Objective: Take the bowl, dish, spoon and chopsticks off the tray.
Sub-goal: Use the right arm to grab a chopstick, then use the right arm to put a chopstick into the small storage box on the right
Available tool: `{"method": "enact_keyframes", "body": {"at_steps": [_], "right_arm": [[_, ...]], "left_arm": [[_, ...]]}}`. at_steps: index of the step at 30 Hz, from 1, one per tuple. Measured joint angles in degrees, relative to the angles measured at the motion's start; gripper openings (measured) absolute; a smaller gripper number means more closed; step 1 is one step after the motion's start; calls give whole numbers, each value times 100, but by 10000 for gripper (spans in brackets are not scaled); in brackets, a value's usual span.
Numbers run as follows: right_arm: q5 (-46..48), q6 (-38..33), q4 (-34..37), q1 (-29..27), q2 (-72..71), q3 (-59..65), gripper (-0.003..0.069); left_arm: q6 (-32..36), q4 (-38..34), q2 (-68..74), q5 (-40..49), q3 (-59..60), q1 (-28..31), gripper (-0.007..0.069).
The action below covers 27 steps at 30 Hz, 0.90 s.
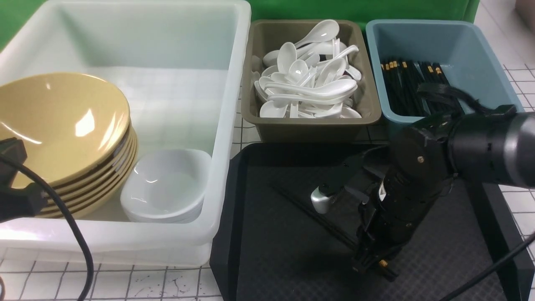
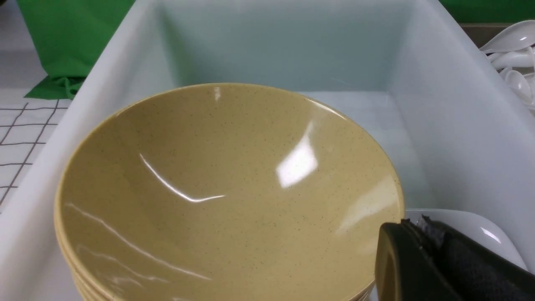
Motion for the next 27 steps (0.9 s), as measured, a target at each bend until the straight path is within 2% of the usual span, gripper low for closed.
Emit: {"method": "enact_keyframes", "body": {"at_steps": [4,7,10,13,14,15,16,17,19,23,27], "right_arm": [[184,-6,-226,0,-705,-35,86],[478,84,-949,-11,-1650,-356,86],[281,344,-1620,-162,-2130,-648,86],[-413,564,-1953,-650,-2265,-900,86],[-898,693,-1973,-1047,-2168,-1094,86],[-1237,783,-1860,-1386,-2014,-1236,86],[-1327,790,-1802,-1493,-1934,-1298,86],[-1535,804,-1480,-1876,-1430,-1633,86],[-1495,804,-1210,-2214,-738,-2072,86],[-795,804,-645,-2646,752,-3186,86],[432,807,-251,-2934,2252,-4698,86]], "left_arm": [[0,0,0,0,0,0,-12],[0,0,0,0,0,0,-12],[0,0,0,0,0,0,-12],[0,0,0,0,0,0,-12],[0,0,0,0,0,0,-12],[0,0,0,0,0,0,-12],[0,0,0,0,0,0,-12],[0,0,0,0,0,0,-12],[0,0,0,0,0,0,-12],[0,0,0,0,0,0,-12],[0,0,0,0,0,0,-12]]}}
